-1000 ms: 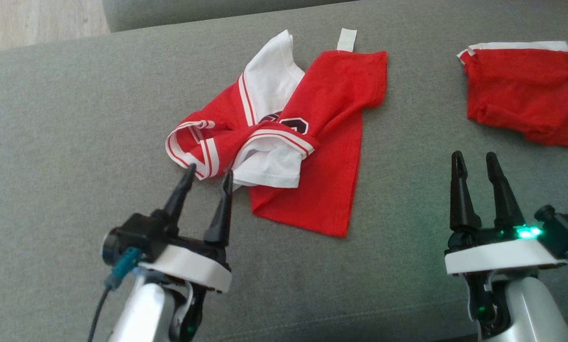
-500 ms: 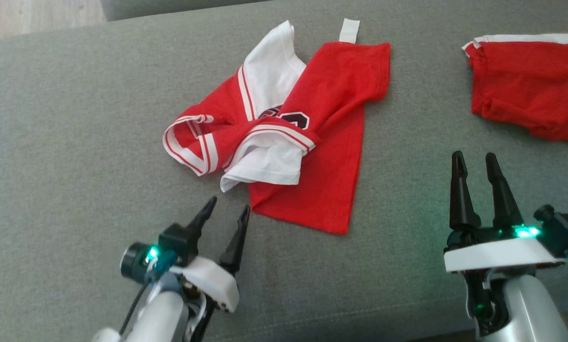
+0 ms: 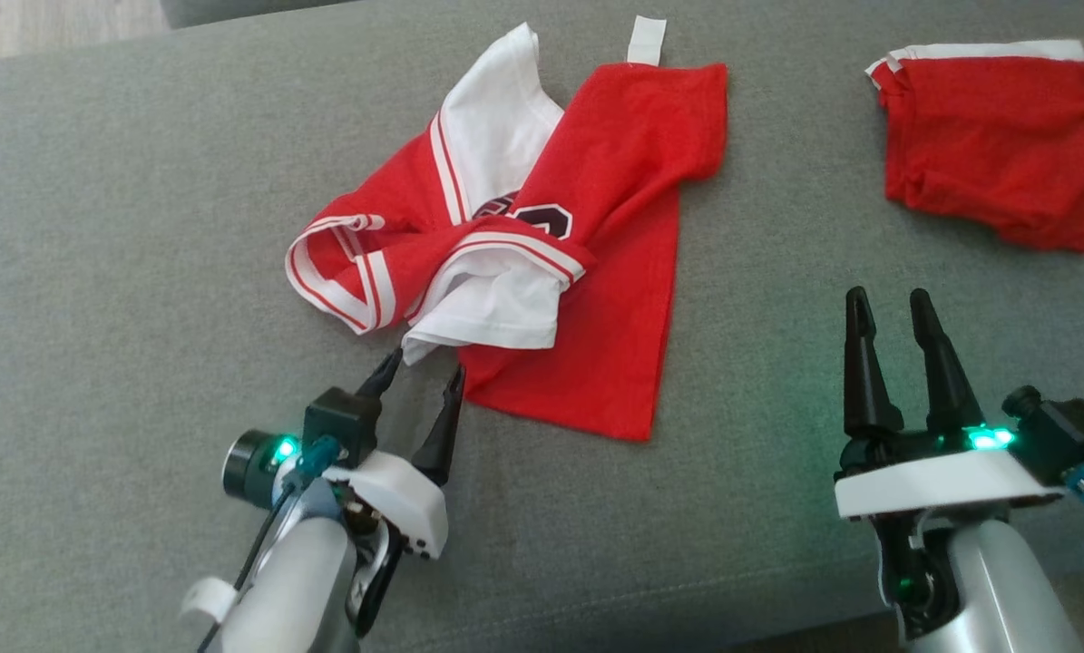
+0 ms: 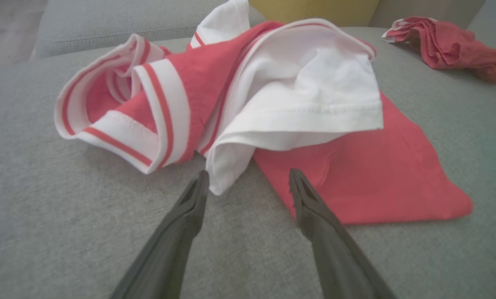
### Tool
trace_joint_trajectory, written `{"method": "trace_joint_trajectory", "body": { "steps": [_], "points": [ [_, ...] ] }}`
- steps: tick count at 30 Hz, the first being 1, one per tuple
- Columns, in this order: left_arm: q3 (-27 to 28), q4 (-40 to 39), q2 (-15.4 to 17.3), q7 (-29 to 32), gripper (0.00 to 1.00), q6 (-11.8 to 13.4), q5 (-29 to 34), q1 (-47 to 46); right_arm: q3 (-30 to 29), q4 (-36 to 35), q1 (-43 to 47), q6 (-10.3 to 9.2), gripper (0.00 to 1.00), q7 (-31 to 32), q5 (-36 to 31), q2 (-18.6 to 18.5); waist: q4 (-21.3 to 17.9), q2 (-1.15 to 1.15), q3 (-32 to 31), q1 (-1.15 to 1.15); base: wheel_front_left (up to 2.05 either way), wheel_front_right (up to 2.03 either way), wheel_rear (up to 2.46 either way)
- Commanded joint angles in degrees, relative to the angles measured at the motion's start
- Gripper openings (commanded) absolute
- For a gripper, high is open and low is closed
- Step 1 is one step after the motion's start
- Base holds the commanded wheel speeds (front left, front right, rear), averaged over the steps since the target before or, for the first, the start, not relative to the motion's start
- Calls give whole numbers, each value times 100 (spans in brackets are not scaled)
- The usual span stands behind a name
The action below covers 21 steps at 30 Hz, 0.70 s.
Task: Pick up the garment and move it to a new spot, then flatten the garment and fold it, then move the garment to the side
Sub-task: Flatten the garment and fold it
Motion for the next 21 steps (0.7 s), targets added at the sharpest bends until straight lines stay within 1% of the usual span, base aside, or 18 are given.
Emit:
{"method": "trace_joint_trajectory", "body": {
  "steps": [1,8,9,10,11,15,19,21],
  "points": [
    [124,-136,45,-32,100,-26,2,-268,132,-148,-250,-4,100,-50,35,-12,-9,0,19,0,0,0,0],
    [121,-131,44,-32,100,-12,-34,-347,119,-101,-282,-4,100,-39,3,-12,-4,0,75,0,0,0,0],
    [124,-134,44,-32,80,-10,-44,-353,125,-86,-284,-4,100,-23,-5,-12,1,0,80,0,0,0,0],
    [135,-147,44,-32,30,-6,-63,-357,135,-75,-286,-4,100,-8,-12,-12,6,0,84,0,0,0,0],
    [144,-166,44,-32,0,-2,-78,-360,149,-64,-287,-4,100,10,-18,-12,12,0,88,0,0,0,0],
    [211,-429,43,-32,0,70,-130,-339,302,6,-259,-4,100,210,38,-12,57,0,90,0,0,0,0],
    [280,-631,43,-32,0,120,-100,-270,639,143,-182,-4,100,649,96,-12,127,0,68,0,0,0,0],
    [337,-768,43,-32,0,155,-72,-234,781,236,-118,-4,100,922,315,-12,175,0,43,0,0,0,0]
  ]
}}
